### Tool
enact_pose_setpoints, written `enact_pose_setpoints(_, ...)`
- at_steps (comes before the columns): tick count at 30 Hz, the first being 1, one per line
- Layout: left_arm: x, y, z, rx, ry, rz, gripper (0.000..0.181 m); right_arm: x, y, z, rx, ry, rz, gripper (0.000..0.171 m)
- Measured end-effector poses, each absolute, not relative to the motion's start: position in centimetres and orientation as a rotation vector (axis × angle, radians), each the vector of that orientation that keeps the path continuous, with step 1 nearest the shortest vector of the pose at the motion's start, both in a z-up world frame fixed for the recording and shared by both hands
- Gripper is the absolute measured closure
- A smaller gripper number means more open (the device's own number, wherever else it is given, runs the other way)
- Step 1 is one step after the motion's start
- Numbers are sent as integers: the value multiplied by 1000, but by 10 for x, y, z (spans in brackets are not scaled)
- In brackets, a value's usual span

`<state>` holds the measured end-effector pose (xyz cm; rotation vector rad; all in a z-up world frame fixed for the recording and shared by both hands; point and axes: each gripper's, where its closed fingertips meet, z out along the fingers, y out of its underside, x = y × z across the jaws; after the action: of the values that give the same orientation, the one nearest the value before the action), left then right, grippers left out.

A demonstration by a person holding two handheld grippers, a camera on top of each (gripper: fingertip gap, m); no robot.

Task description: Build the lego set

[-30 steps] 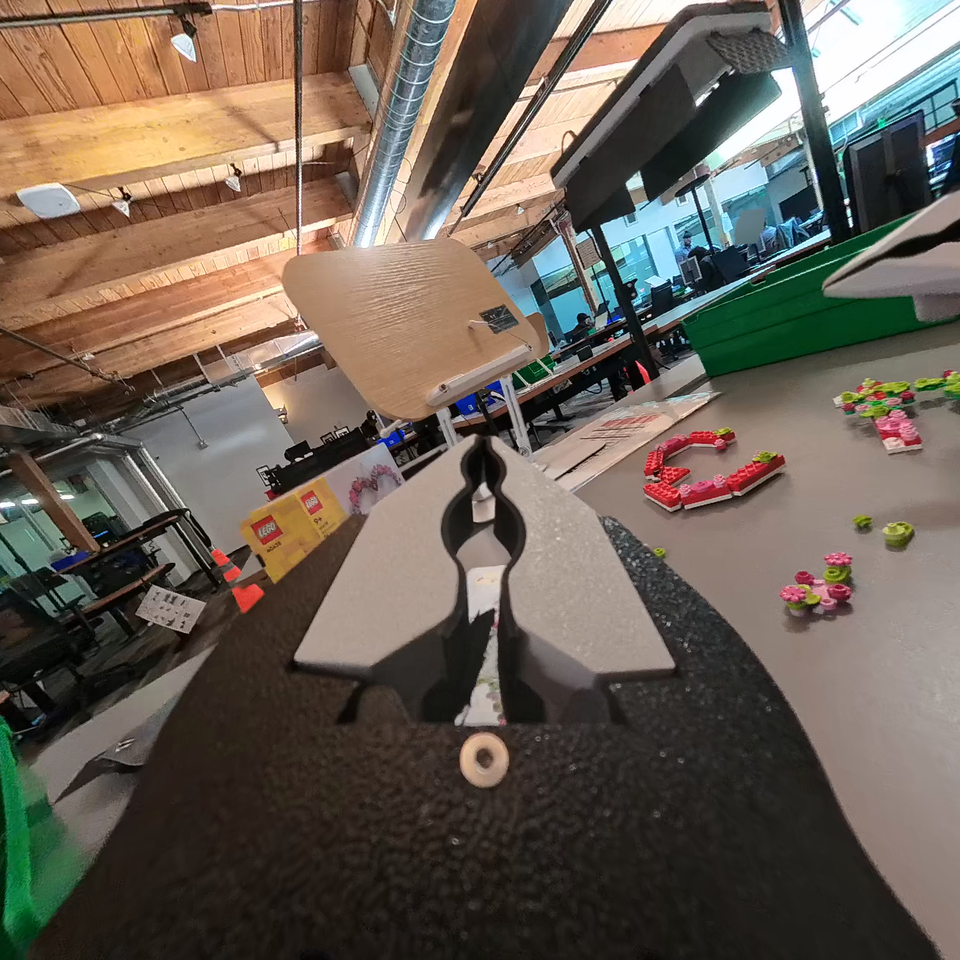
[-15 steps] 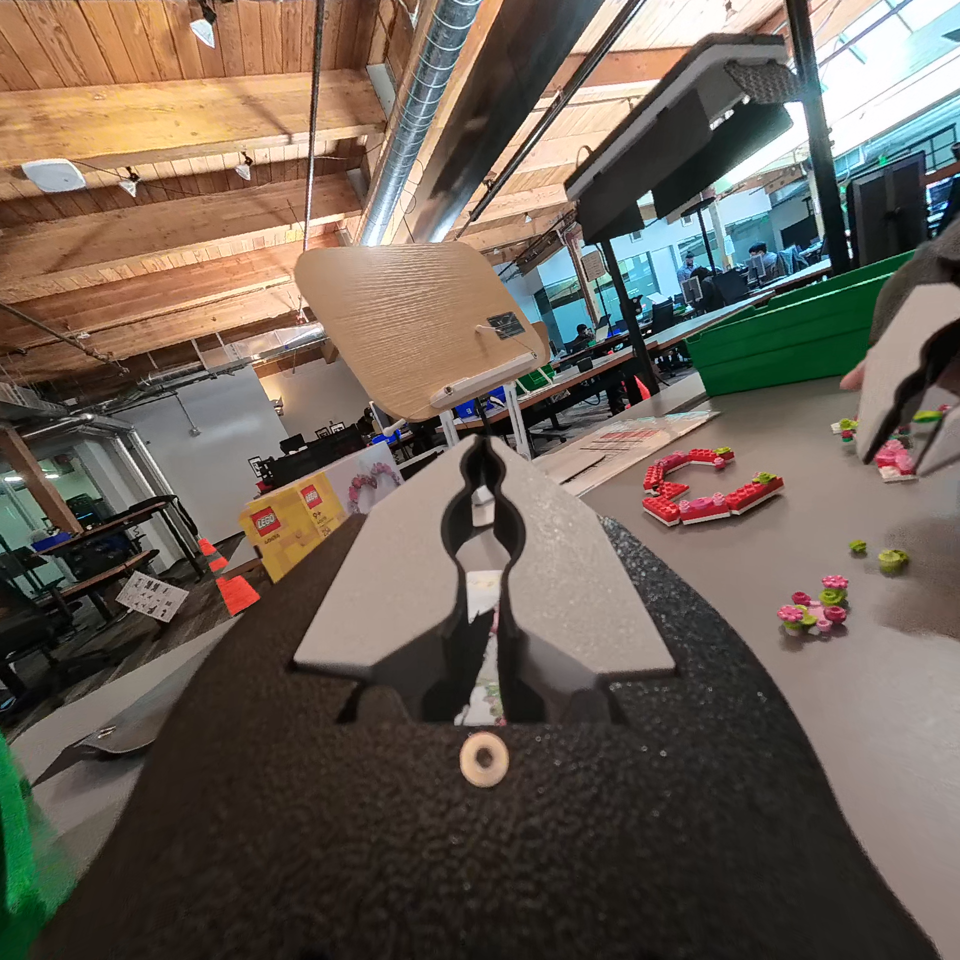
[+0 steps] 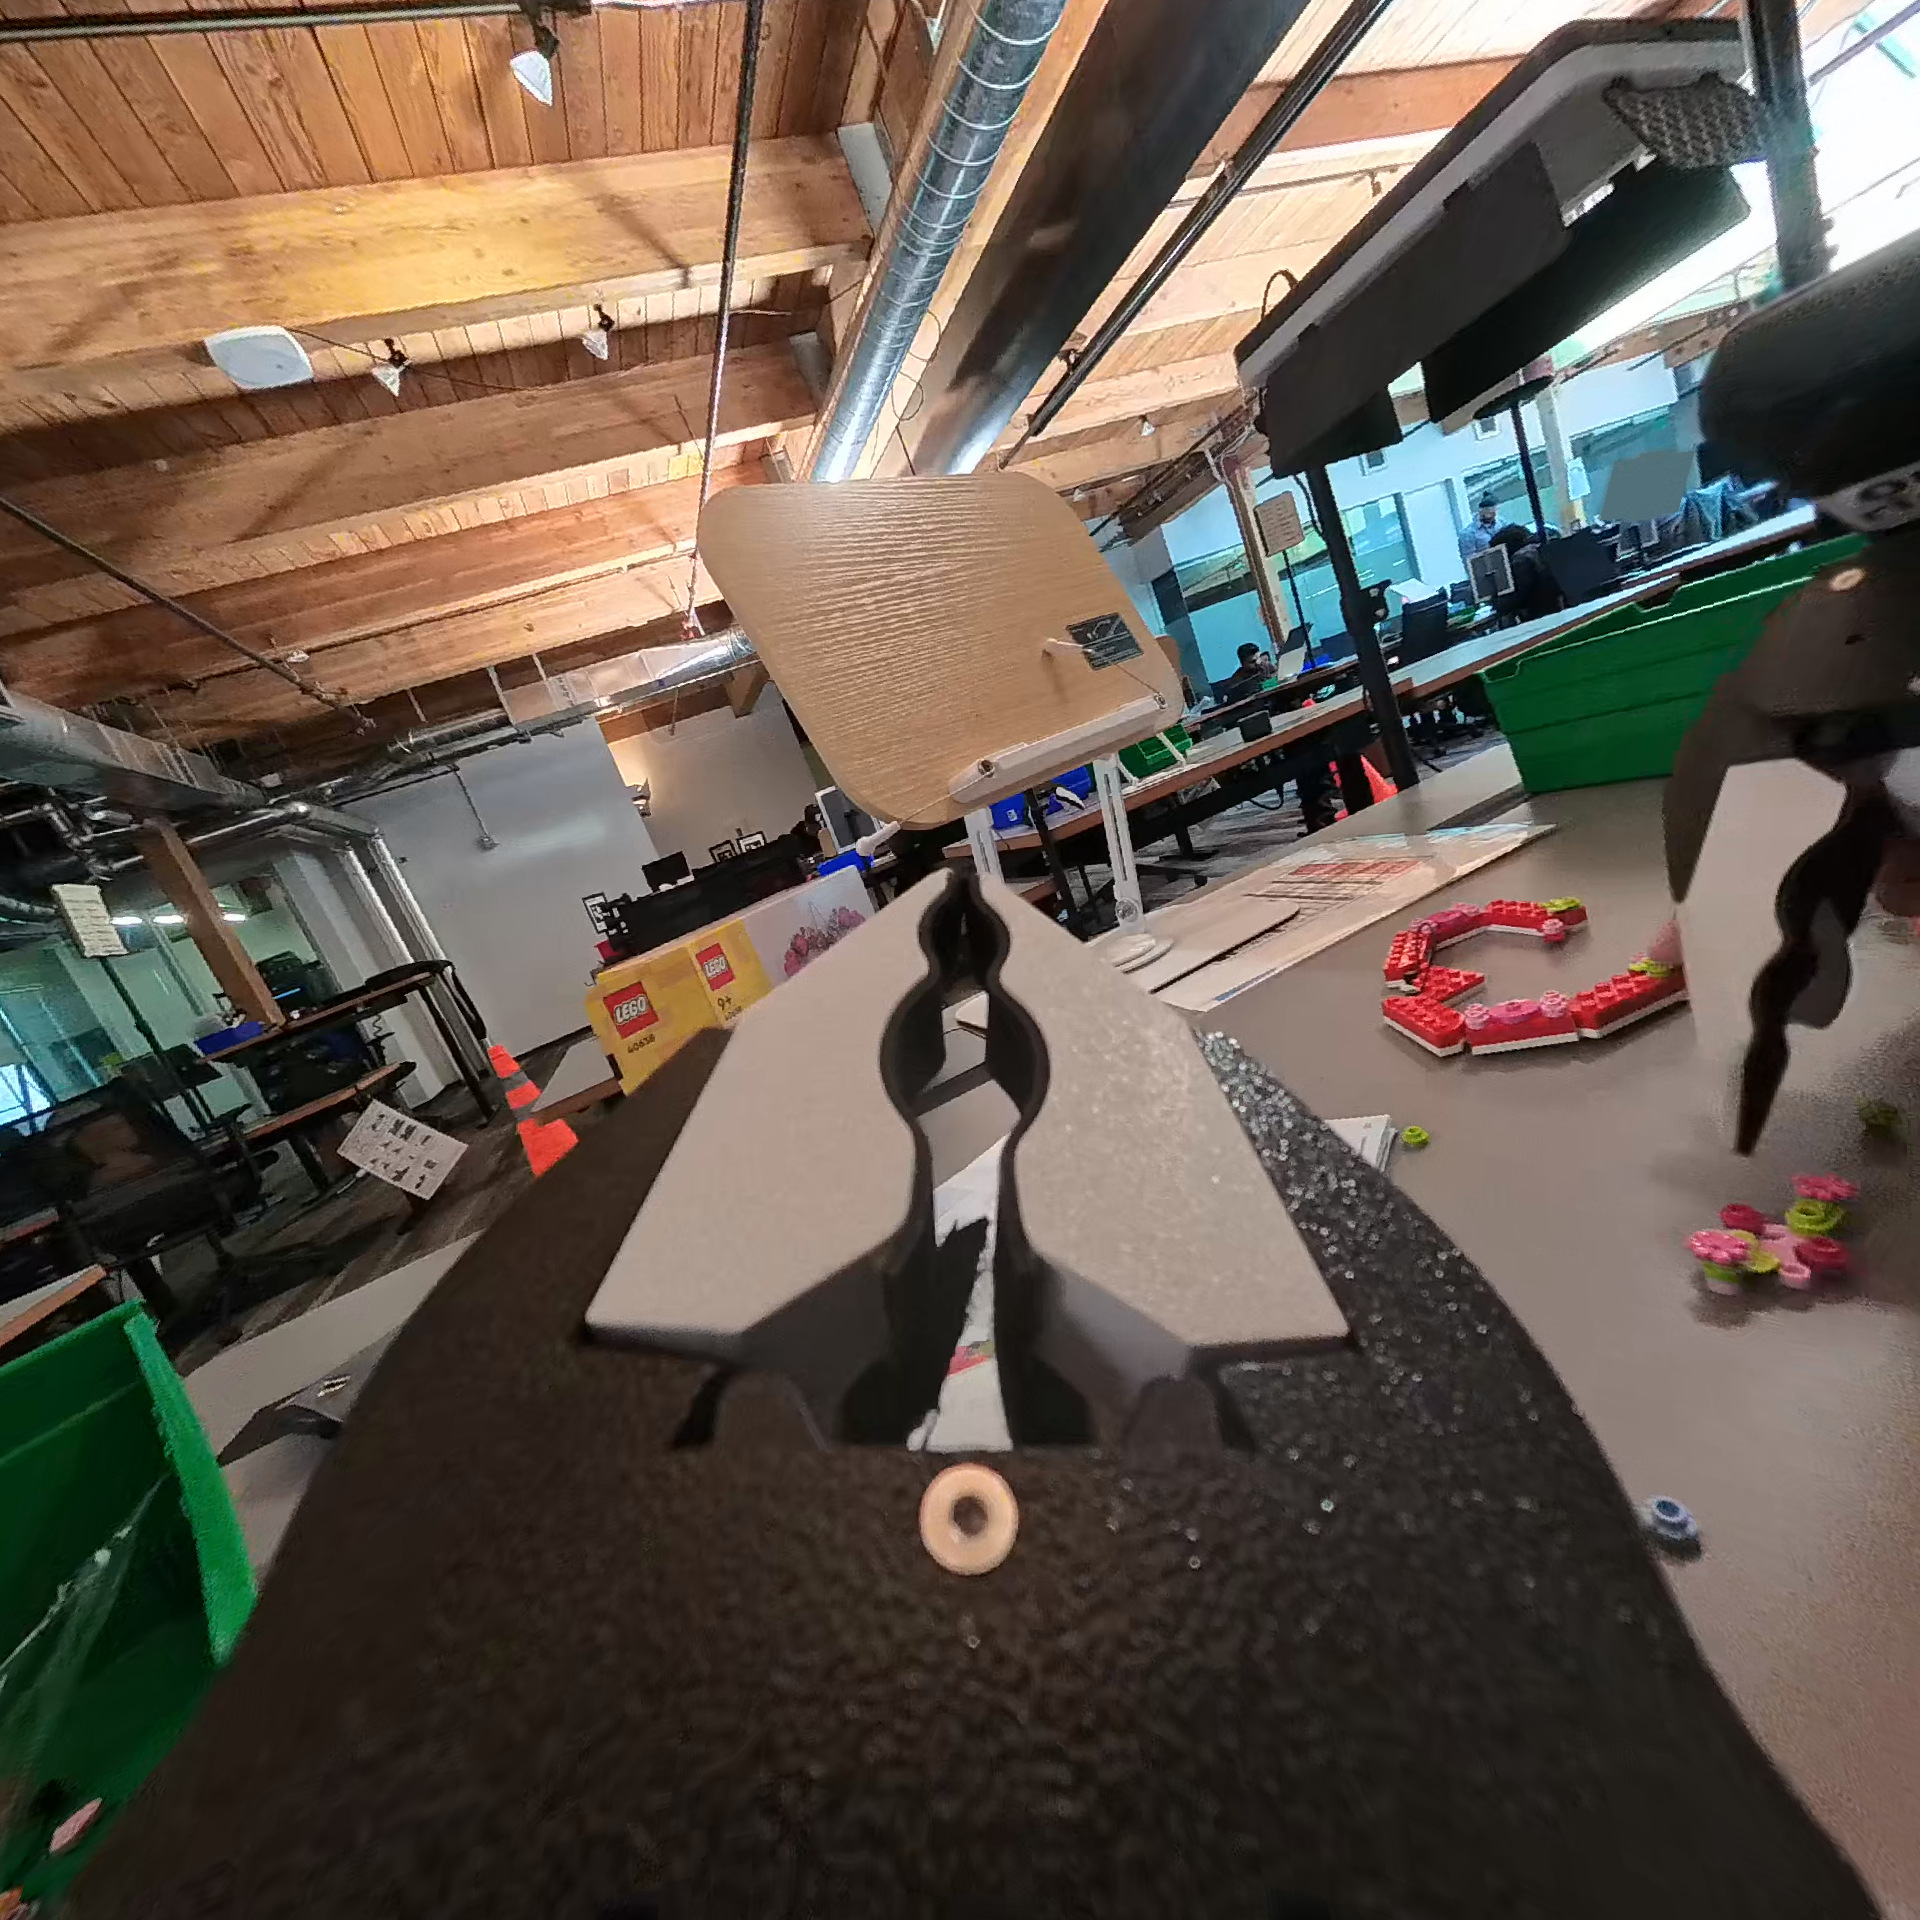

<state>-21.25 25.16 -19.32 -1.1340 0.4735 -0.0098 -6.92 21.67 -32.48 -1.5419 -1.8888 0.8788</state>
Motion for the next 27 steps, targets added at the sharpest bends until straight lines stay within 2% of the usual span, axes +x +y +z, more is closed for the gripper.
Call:
enact_pose_setpoints(11, -215, 256, -197, -1157, 470, -18, 181, -71, 214, -341, -1553, -1979, 888, 147)
enact_pose_setpoints(27, -216, 257, -199, -1168, 449, -44, 181, -71, 214, -330, -1523, -1912, 899, 146)
